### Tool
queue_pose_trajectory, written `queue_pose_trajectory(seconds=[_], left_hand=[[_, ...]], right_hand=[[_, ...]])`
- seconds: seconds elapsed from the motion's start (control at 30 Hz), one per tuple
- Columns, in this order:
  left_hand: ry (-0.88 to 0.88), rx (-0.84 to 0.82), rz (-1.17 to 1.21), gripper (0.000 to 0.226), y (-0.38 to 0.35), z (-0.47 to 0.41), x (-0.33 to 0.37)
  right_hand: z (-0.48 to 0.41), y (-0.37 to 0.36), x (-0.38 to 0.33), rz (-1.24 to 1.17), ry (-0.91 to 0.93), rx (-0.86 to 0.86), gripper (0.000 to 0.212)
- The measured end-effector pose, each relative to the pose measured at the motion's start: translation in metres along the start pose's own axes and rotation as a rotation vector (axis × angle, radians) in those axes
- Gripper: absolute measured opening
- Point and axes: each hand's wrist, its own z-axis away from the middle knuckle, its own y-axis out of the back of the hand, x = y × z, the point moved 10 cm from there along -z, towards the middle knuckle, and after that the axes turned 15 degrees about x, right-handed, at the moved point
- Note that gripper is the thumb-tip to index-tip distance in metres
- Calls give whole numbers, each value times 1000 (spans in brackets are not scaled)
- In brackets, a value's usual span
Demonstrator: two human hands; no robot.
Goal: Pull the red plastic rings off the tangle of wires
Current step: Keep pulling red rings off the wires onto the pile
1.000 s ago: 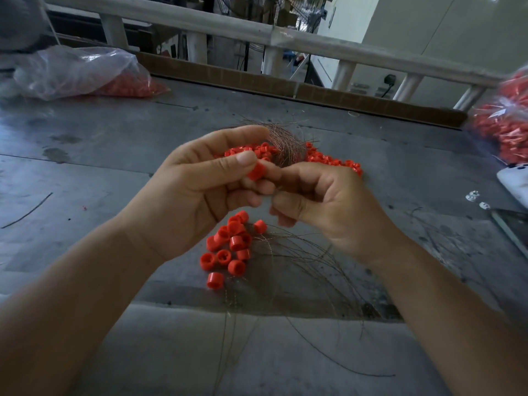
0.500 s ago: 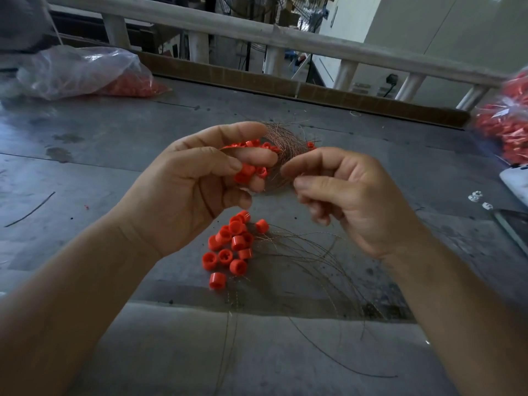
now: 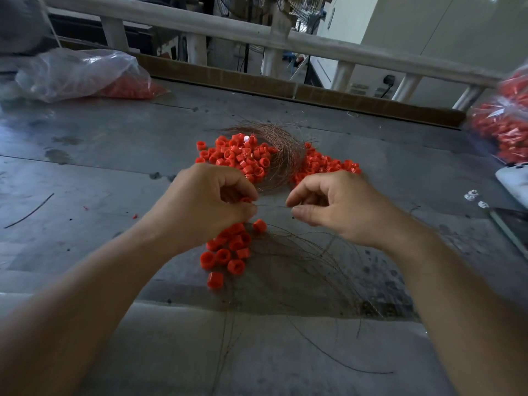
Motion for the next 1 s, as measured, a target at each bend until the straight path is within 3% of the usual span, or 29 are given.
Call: queue_pose_trajectory(seconds=[0.27,0.4,0.53,0.67,0.73,0.9,1.0], left_hand=[[-17,-71,-80,27,-8,2,-1],[-12,-80,-91,25,-10,2,-4],[7,41,-104,29,2,-6,-14],[6,178,-216,20,18,-17,-26],[13,196,-287,28,20,-21,-35],[45,90,-375,56,4,-28,-52],[17,-47,-476,59,-15,-28,-61]], right_hand=[[0,-6,2,55,0,-45,18],[2,-13,5,107,2,-91,8],[1,-14,6,147,13,-92,2],[-1,-6,5,128,12,-22,7],[-3,1,8,114,-13,31,9],[-5,17,15,105,-81,145,12],[-5,18,16,109,-93,159,13]])
